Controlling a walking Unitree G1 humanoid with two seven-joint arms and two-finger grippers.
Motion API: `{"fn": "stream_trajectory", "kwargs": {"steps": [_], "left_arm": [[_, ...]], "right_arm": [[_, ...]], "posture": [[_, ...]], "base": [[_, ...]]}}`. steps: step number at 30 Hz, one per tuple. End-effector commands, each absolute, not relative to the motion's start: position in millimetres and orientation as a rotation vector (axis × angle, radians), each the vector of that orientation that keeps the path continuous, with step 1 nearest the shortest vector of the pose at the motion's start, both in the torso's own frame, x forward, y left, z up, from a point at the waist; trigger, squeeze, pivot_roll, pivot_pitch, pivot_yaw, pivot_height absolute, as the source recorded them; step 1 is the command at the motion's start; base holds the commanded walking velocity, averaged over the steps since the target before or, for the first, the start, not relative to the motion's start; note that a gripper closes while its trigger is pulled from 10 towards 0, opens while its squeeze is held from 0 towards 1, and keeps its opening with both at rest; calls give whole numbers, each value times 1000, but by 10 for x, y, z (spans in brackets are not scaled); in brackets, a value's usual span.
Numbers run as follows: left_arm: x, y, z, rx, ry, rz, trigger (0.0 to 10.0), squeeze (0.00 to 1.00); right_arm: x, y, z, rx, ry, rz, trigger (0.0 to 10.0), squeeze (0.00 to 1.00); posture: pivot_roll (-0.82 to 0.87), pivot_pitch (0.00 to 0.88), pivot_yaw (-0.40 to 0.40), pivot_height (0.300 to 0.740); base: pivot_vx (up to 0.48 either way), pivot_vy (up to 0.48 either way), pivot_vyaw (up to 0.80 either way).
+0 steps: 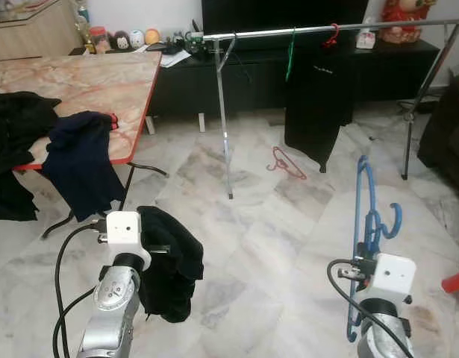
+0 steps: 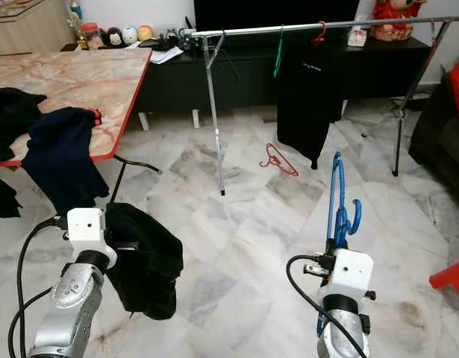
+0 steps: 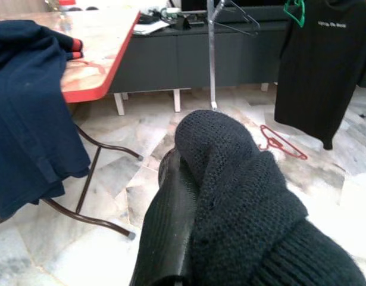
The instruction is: Hang hanger
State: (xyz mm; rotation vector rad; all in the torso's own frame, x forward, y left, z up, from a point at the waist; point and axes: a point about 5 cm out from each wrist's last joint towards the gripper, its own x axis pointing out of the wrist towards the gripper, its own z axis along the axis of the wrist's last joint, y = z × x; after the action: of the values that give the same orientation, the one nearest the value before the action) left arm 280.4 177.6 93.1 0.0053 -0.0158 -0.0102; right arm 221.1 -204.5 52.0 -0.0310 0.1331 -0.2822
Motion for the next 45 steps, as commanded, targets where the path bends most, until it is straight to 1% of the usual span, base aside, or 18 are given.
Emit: {"fn": "stream_trajectory", "kwargs": {"steps": [1,8,16,22,27,35,45], "left_arm": [[2841,1781,1022,9,-43,-16,10000,0],[2804,1780,997,2,-22,-18,10000,0],[2794,1772,979,0,-13,-16,10000,0],[2806,1718,983,-6,-15,-24,10000,0],[2808,1724,978,-9,-13,-20,10000,0],[2828,1734,983,-10,-14,-14,10000,0],[2838,1735,978,-5,-11,-20,10000,0]], "right_arm": [[2262,-2000,563,-25,103,-271,10000,0],[2269,-1960,548,-4,100,-267,10000,0],[2276,-1934,547,-40,106,-245,10000,0],[2287,-1905,536,-32,102,-224,10000,0],[2305,-1885,554,-14,92,-217,10000,0],[2350,-1995,423,-37,146,-243,10000,0],[2385,-1950,410,-32,145,-233,10000,0]], "posture": [[-95,0,81,740],[-85,0,79,740],[-87,0,67,740],[-80,0,50,740],[-76,0,47,740],[-64,0,39,740],[-66,0,40,740]], "base": [[0,0,0],[0,0,0],[0,251,0],[0,251,717],[0,253,0],[0,252,0],[0,252,0]]}}
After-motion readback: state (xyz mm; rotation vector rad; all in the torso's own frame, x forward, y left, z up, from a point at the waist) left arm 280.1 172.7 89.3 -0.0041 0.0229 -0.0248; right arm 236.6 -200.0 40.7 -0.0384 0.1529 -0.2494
